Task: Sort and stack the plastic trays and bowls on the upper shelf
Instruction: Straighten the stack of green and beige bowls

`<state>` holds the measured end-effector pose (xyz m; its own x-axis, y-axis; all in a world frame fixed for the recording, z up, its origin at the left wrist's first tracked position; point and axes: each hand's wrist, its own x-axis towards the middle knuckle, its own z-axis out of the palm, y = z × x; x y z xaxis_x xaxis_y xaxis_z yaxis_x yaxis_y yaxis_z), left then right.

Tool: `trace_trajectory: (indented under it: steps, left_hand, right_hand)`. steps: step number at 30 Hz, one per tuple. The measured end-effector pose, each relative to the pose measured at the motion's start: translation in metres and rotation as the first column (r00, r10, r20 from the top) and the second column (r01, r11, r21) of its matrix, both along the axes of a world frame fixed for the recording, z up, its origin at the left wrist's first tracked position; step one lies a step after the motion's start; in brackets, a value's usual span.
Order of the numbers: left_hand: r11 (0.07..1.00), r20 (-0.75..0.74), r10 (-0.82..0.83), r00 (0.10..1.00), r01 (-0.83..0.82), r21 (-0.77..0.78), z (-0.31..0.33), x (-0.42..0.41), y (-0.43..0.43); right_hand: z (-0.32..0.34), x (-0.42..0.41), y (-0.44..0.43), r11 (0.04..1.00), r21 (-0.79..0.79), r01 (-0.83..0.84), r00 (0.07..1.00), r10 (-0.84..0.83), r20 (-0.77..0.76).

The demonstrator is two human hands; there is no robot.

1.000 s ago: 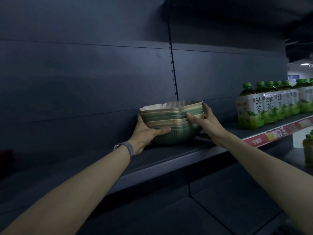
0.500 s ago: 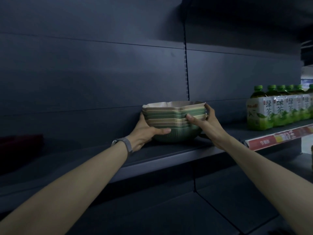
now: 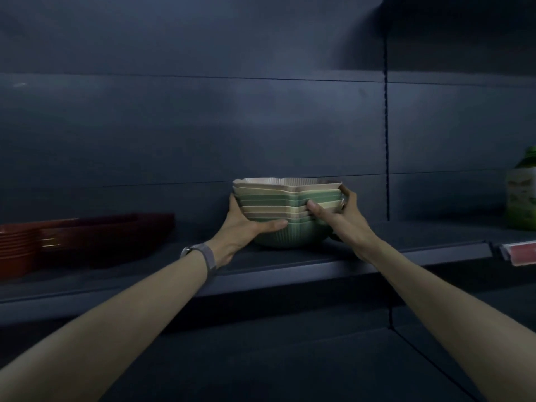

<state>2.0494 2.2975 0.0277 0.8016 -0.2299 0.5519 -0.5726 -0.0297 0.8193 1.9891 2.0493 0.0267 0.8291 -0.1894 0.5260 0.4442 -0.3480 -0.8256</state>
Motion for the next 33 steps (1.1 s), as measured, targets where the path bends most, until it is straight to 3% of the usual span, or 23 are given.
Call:
trace_trajectory:
  steps: [14, 20, 25, 29, 33]
  left_hand:
    - [0.972, 0.013, 0.234, 0.972, -0.234, 0.032, -0.002, -0.039, 0.119]
    - [0.896, 0.043, 0.41, 0.911, -0.411, 0.17, 0.001, -0.054, 0.133]
    - [0.847, 0.127, 0.481, 0.867, -0.497, 0.187, 0.02, -0.061, 0.143]
    - [0.864, 0.061, 0.395, 0.917, -0.393, 0.314, 0.043, -0.051, 0.15]
    - [0.817, 0.111, 0.435, 0.894, -0.443, 0.369, 0.044, -0.048, 0.147]
  right_hand:
    - [-0.002, 0.007, 0.12, 0.991, -0.08, -0.105, 0.993, 0.108, 0.037]
    - [-0.002, 0.011, 0.133, 0.987, -0.063, -0.148, 0.988, 0.15, 0.039]
    - [0.006, 0.015, 0.122, 0.978, -0.01, -0.206, 0.978, 0.206, 0.013]
    - [0.016, 0.027, 0.118, 0.97, 0.001, -0.243, 0.97, 0.243, 0.022]
    - [0.02, 0.031, 0.116, 0.968, 0.003, -0.252, 0.965, 0.251, 0.072]
